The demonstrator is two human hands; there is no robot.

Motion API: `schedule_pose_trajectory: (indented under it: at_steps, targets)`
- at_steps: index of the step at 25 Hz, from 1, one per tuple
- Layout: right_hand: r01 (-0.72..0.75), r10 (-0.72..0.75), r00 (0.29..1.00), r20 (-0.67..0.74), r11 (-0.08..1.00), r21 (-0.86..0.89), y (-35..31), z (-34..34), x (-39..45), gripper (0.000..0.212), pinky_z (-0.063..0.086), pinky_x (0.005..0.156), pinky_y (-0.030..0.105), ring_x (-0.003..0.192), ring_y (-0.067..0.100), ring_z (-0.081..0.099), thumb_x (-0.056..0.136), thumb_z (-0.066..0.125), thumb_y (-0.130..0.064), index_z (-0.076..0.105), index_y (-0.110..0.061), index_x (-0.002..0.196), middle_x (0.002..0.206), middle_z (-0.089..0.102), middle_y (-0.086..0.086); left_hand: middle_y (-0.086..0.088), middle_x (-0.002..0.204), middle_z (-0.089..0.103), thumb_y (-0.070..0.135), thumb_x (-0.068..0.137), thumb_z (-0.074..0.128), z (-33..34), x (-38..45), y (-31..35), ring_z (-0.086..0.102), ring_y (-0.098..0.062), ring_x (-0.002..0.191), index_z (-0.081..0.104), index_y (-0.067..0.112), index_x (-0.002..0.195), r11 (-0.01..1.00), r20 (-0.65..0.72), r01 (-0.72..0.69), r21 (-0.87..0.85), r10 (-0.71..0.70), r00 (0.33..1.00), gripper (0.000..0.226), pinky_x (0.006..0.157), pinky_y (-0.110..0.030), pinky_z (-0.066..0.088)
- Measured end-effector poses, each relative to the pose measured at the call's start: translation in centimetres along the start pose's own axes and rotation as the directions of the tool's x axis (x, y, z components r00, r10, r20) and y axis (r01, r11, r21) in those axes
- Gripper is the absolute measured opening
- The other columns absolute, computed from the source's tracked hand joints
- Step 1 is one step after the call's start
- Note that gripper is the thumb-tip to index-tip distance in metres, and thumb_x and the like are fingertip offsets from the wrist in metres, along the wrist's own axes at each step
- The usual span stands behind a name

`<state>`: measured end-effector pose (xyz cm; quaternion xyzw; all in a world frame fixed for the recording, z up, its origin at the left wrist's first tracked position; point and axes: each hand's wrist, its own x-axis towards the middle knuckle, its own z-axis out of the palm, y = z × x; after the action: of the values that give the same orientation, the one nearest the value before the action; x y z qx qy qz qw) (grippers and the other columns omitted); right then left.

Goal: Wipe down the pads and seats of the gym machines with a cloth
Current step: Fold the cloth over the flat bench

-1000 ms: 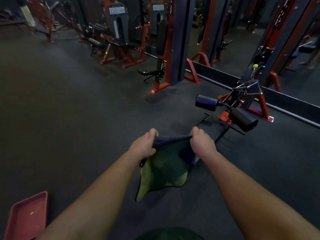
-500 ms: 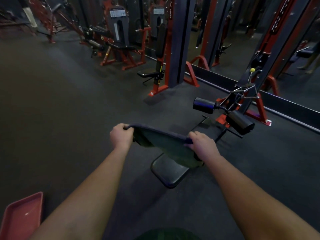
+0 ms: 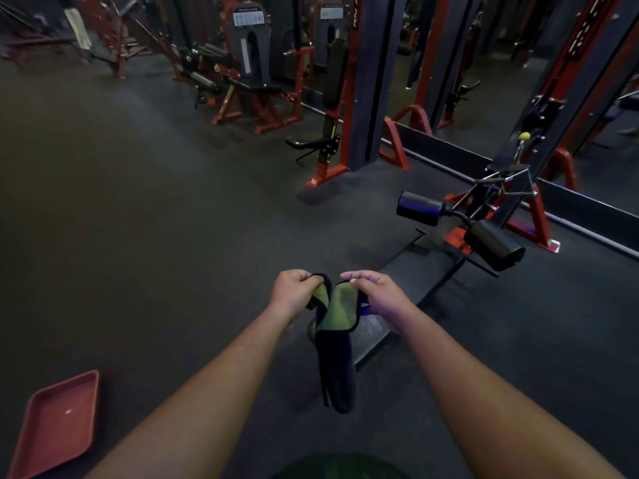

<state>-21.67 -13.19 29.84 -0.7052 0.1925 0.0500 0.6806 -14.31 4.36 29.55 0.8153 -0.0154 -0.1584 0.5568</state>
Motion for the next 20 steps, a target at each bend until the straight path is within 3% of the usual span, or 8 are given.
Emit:
schedule_pose_trajectory:
  at_steps: [4,7,9,12,14,17,18,20]
  targets:
    - [0.085,-0.08,0.988,0.134,0.996,-0.031,0.8,-0.3,-0.1,0.027,0.054,0.064,0.034,0.078,0.019,0.067,0.094,0.064,-0.002,0.069,-0.02,0.114,0.09,0.073,0.01,0.003,0.063,0.068,0.02,0.092,0.07,0.1,-0.5,-1.4,0.054,-0.008,0.056,0.075,0.009,0.076,0.993,0.096,-0.121,-0.013,0.122,0.988,0.02,0.054,-0.024,0.043]
    - [0.153,-0.175,0.976,-0.132,0.975,-0.161,0.6,0.4,0.6,0.012,0.055,0.062,0.042,0.07,0.025,0.063,0.093,0.07,-0.009,0.072,-0.021,0.093,0.078,0.07,0.012,0.006,0.077,0.073,0.026,0.083,0.081,0.3,-1.1,-2.4,0.058,0.0,0.065,0.077,0.015,0.088,0.951,0.174,-0.273,0.144,0.247,0.953,0.012,0.064,-0.021,0.046]
    - [0.109,-0.152,0.946,-0.285,0.981,-0.161,0.3,0.8,1.2,0.009,0.062,0.064,0.049,0.067,0.028,0.067,0.091,0.072,-0.017,0.07,-0.022,0.083,0.08,0.073,0.014,0.007,0.078,0.074,0.027,0.081,0.082,0.9,-1.7,-2.6,0.059,0.0,0.067,0.077,0.017,0.089,0.914,0.105,-0.306,0.267,0.288,0.952,0.013,0.063,-0.018,0.044]
    - [0.068,-0.032,0.95,-0.312,0.992,0.103,-0.7,1.8,1.4,0.006,0.061,0.057,0.037,0.061,0.022,0.068,0.095,0.065,-0.01,0.065,-0.013,0.09,0.091,0.072,0.021,0.009,0.083,0.075,0.022,0.081,0.083,1.4,-1.9,-2.3,0.064,-0.003,0.072,0.078,0.019,0.096,0.939,0.006,-0.301,0.167,0.304,0.953,0.016,0.069,-0.021,0.048]
    - [0.047,0.017,0.962,-0.274,0.974,0.223,-1.9,2.9,0.9,0.007,0.055,0.051,0.027,0.058,0.015,0.067,0.098,0.056,-0.007,0.063,-0.009,0.097,0.092,0.069,0.019,0.008,0.09,0.076,0.028,0.076,0.087,1.5,-2.0,-1.7,0.068,-0.007,0.081,0.077,0.026,0.102,0.943,0.062,-0.319,0.09,0.315,0.947,0.028,0.074,-0.026,0.053]
    - [0.016,0.039,0.985,-0.168,0.948,0.318,-3.3,3.4,0.3,0.019,0.057,0.052,0.027,0.065,0.018,0.071,0.102,0.042,-0.009,0.06,-0.011,0.104,0.096,0.069,0.017,0.005,0.094,0.074,0.025,0.073,0.087,1.5,-2.0,-0.7,0.067,-0.01,0.086,0.077,0.028,0.105,0.921,0.028,-0.343,0.182,0.344,0.939,0.034,0.077,-0.026,0.052]
    - [0.023,0.011,0.987,-0.159,0.978,0.208,-3.2,3.0,0.4,0.02,0.058,0.054,0.03,0.067,0.018,0.071,0.101,0.042,-0.01,0.061,-0.014,0.102,0.098,0.07,0.014,0.003,0.093,0.076,0.015,0.075,0.082,1.2,-1.8,-0.5,0.069,-0.012,0.086,0.078,0.025,0.104,0.918,-0.005,-0.334,0.214,0.343,0.939,0.03,0.077,-0.027,0.052]
    - [0.122,-0.182,0.974,-0.135,0.922,-0.368,-2.6,1.1,0.6,0.013,0.057,0.062,0.034,0.072,0.018,0.07,0.096,0.052,-0.021,0.064,-0.025,0.095,0.092,0.072,0.001,0.001,0.096,0.078,0.004,0.078,0.073,-0.1,-0.9,-0.4,0.071,-0.015,0.091,0.08,0.02,0.104,0.912,-0.018,-0.303,0.275,0.32,0.947,0.031,0.08,-0.027,0.052]
